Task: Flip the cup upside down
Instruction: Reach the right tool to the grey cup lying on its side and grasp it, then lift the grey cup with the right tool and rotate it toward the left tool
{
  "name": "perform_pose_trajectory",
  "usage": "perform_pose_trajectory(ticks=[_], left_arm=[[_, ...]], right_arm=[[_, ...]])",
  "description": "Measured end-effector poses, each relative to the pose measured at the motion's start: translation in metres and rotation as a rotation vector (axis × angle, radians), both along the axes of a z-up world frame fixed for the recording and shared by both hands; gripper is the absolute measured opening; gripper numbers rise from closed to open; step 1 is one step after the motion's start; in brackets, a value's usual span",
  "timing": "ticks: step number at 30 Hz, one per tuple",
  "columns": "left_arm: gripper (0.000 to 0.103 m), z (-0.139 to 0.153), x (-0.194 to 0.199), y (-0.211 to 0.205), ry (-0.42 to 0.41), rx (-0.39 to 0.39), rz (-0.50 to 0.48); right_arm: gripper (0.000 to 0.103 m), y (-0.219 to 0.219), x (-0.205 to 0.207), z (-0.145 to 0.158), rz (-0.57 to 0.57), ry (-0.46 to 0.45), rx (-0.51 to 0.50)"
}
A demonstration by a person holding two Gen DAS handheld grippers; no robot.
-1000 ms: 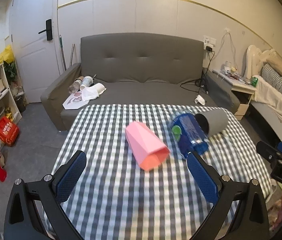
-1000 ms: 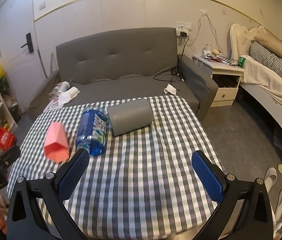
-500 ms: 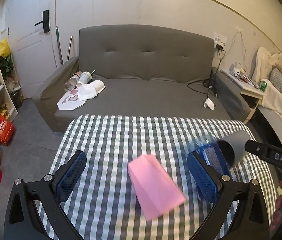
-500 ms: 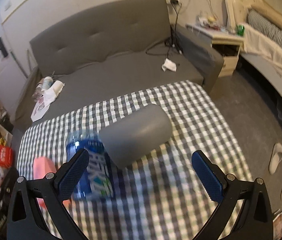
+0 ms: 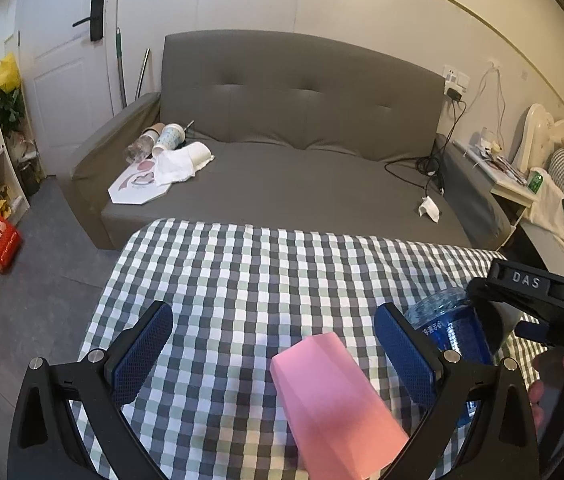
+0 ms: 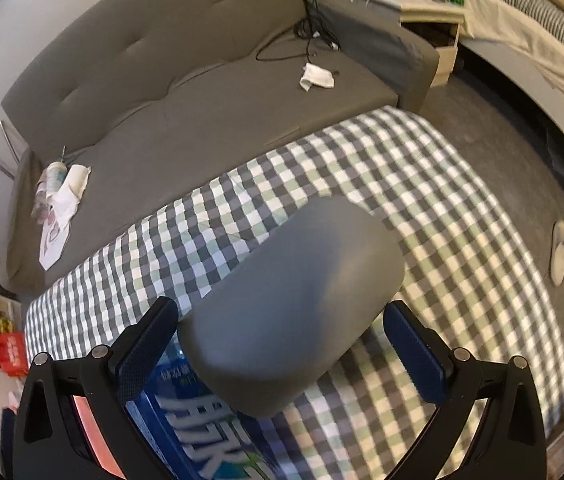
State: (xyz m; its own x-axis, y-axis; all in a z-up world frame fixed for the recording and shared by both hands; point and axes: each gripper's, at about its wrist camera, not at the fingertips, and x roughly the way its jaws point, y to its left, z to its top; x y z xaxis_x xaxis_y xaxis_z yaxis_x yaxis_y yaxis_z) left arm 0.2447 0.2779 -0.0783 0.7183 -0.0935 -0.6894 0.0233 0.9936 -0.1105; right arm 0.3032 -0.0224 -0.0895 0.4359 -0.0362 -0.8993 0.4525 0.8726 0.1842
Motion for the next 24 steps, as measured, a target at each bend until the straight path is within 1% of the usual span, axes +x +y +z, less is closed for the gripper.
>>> perform_pose_trajectory(ticks=[3,6,7,8,9,11,15,18,21,24], left_arm=[[0.103,-0.003,0.001,0.003,0.01,-0.004,-0.002],[0.103,-0.002,0.0,0.008,0.008,-0.016,0.003],[0.103,-0.002,0.0,0.009,0.007,-0.021,0.004],[0.103,-0.002,-0.001,0.01,0.007,-0.024,0.005],[0.103,-0.001,-0.001,0.011,0.007,-0.026,0.004],[0.103,-0.001,-0.003,0.011,0.007,-0.023,0.003],[0.103,0.003,-0.01,0.011,-0.004,-0.01,0.003],[0.103,0.006,-0.018,0.011,-0.013,-0.007,0.011],[0.103,0.011,-0.029,0.011,-0.02,-0.009,0.018],[0.103,0.017,-0.044,0.01,-0.034,0.003,0.027]], right_arm=[[0.103,0.002,0.006,-0.005,-0.003,0.03,0.001],[0.102,-0.004,0.007,-0.012,-0.011,0.042,0.055],[0.101,-0.007,0.007,-0.014,-0.008,0.045,0.076],[0.093,-0.008,0.006,-0.015,-0.004,0.042,0.094],[0.089,-0.01,0.004,-0.015,0.001,0.039,0.108],[0.088,-0.012,0.0,-0.014,0.016,0.041,0.103],[0.086,-0.026,-0.021,-0.013,0.03,0.027,0.144],[0.086,-0.033,-0.044,-0.009,0.055,0.019,0.129],[0.085,-0.038,-0.07,-0.003,0.086,-0.013,0.128],[0.084,-0.032,-0.097,0.006,0.143,-0.041,0.082]])
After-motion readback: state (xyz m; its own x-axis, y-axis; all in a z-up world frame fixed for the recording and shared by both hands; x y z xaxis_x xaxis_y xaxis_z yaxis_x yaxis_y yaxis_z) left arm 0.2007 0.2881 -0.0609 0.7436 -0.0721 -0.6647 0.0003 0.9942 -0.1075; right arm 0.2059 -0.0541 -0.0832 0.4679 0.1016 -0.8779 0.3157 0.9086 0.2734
